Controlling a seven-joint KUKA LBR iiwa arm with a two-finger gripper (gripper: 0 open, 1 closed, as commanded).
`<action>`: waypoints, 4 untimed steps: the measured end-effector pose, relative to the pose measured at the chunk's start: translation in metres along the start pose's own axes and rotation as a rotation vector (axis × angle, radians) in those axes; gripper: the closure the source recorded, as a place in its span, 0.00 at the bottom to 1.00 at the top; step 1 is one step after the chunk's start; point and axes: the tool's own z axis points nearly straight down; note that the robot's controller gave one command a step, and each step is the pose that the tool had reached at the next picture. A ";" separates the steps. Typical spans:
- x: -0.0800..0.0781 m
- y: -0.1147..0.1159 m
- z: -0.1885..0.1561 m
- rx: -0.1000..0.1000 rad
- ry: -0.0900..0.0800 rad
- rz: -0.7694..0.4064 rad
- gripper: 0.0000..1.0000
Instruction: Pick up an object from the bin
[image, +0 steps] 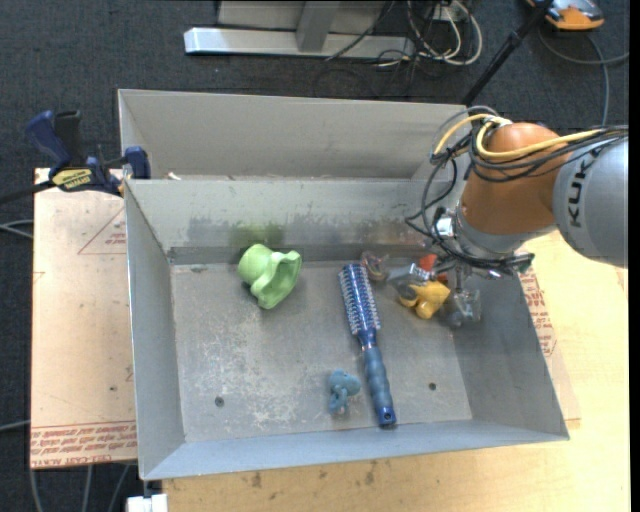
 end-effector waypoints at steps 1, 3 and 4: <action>0.003 -0.025 0.000 -0.007 -0.005 0.222 0.00; 0.015 -0.030 -0.005 0.001 0.003 0.476 1.00; 0.016 -0.025 -0.152 0.013 0.002 0.472 1.00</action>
Offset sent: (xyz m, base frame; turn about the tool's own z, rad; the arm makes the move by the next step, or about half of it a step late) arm 0.0176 -0.0233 -0.0013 0.2204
